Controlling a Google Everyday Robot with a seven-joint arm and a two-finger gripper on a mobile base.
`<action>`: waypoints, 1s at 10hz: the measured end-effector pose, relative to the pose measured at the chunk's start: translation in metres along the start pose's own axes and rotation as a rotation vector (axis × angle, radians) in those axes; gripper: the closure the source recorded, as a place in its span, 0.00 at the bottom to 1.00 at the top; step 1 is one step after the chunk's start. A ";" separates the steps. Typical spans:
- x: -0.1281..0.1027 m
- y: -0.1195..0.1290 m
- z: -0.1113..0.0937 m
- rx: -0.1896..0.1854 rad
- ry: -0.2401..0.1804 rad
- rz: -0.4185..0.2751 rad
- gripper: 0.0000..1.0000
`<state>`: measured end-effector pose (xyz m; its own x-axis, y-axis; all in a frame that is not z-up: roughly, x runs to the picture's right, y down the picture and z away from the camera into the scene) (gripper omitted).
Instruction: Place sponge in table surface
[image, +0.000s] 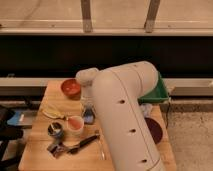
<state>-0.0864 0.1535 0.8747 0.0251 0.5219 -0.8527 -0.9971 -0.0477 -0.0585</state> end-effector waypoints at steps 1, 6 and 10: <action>0.000 0.000 -0.001 -0.001 -0.004 0.000 0.66; 0.001 0.000 -0.036 -0.010 -0.088 -0.008 1.00; 0.000 0.013 -0.117 -0.023 -0.238 -0.057 1.00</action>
<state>-0.0908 0.0532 0.8130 0.0608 0.7100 -0.7016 -0.9927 -0.0306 -0.1170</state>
